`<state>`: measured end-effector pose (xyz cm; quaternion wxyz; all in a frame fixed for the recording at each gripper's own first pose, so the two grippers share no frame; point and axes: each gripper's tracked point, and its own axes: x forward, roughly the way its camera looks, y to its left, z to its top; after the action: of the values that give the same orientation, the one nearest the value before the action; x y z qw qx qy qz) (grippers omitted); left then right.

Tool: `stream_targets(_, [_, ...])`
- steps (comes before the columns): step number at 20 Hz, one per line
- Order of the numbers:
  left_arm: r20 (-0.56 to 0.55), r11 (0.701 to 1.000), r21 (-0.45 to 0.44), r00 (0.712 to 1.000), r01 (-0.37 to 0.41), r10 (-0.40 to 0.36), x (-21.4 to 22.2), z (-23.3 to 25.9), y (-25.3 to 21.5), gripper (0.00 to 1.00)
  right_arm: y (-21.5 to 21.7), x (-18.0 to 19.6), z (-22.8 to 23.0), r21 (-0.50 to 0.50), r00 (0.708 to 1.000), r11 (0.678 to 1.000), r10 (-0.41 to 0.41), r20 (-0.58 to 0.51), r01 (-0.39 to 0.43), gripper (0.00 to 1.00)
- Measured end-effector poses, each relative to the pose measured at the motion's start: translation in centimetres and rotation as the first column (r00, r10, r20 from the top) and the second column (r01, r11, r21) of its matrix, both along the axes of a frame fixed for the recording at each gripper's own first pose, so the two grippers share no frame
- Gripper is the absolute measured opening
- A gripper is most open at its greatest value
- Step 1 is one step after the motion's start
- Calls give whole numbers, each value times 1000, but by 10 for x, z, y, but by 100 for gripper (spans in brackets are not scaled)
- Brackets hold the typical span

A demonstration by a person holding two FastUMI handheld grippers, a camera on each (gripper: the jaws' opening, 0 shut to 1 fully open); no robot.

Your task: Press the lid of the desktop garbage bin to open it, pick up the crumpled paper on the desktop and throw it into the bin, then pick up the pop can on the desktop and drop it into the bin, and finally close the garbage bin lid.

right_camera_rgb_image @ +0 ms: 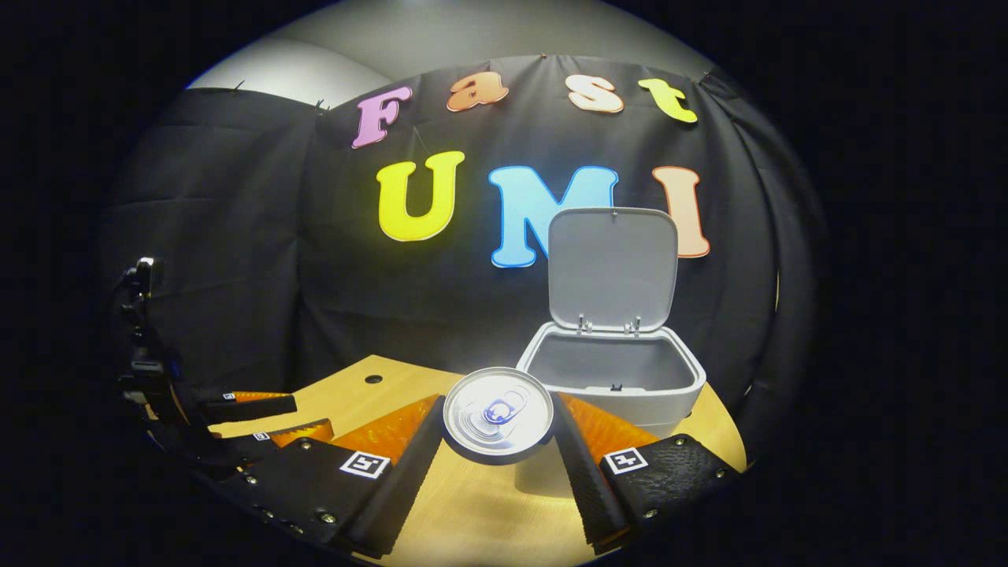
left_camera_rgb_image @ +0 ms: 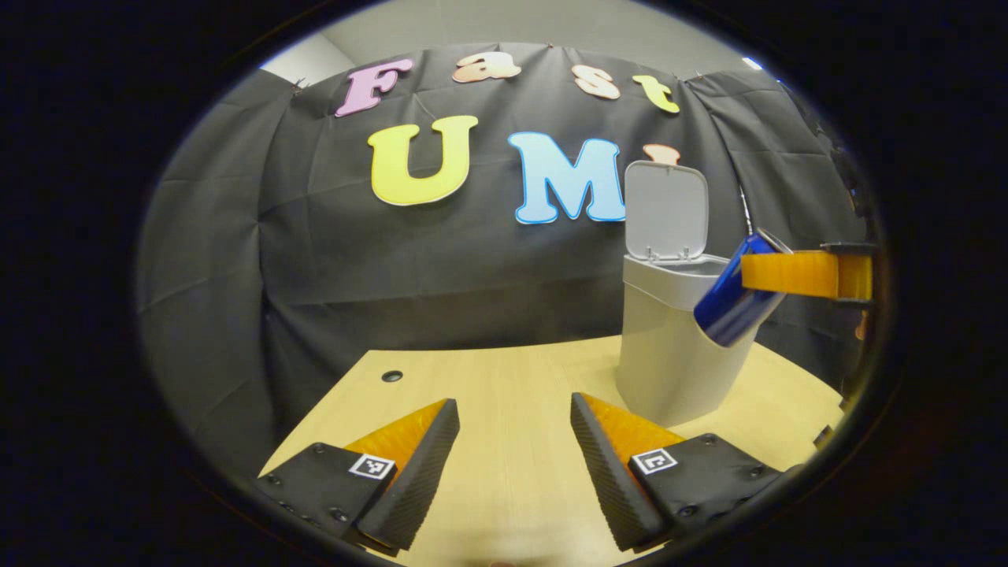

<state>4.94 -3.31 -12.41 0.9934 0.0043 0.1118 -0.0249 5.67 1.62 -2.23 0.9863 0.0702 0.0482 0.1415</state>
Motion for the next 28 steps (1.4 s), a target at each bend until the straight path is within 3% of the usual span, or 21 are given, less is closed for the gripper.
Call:
stream_targets(7, [-3,1000,-10,1000,-6,6,-4,0,-3,94,-22,16,41,23,986,996,-90,141,88,84])
stream_targets(16, [1,1000,-17,1000,11,-11,-7,4,-12,94,-58,60,51,13,963,975,-222,154,223,83])
stream_targets(26, [-2,1000,-14,1000,20,-20,-5,4,-17,94,-67,93,42,-19,961,970,-239,137,244,84])
stream_targets(27, [-1,1000,-16,1000,21,-21,-5,5,-17,94,-66,95,40,-23,961,970,-238,140,244,92])
stream_targets(28, [-1,1000,-17,1000,23,-23,-5,5,-19,94,-65,98,40,-28,961,969,-239,139,245,84])
